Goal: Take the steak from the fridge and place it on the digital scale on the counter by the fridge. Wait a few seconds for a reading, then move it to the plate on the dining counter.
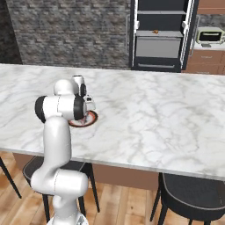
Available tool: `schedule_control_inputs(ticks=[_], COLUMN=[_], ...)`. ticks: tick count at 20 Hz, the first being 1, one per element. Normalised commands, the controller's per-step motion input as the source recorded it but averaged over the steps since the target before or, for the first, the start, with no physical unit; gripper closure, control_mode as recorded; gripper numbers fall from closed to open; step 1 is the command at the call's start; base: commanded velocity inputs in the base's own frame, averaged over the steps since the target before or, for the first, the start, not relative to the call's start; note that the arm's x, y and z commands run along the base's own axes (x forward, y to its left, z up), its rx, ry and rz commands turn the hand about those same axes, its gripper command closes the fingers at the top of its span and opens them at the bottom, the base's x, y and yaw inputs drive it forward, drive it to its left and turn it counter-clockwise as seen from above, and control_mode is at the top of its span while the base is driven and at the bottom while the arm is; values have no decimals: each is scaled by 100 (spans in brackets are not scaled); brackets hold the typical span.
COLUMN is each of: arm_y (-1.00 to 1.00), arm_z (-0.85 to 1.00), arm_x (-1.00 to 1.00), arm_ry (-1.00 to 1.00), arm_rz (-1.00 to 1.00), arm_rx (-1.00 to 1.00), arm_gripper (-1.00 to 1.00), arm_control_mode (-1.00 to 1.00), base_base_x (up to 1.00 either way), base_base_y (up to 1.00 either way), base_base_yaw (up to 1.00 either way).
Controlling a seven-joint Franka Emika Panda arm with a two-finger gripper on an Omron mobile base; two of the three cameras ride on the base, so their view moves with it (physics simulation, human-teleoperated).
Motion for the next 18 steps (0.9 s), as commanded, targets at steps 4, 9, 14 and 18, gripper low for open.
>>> schedule_control_inputs(ticks=[4, 9, 14, 18], arm_y=[0, -24, -35, -31], arm_z=[4, 6, 35, 55], arm_x=[-19, -88, -100, -100], arm_ry=[0, -6, -11, -11], arm_rz=[0, -1, -2, -4], arm_rx=[0, 9, 13, 12], arm_gripper=[-100, -100, -100, -100], arm_control_mode=[-100, -100, -100, -100], base_base_x=[0, 0, 0, 0], base_base_y=[0, 0, 0, 0], base_base_yaw=[0, 0, 0, 0])
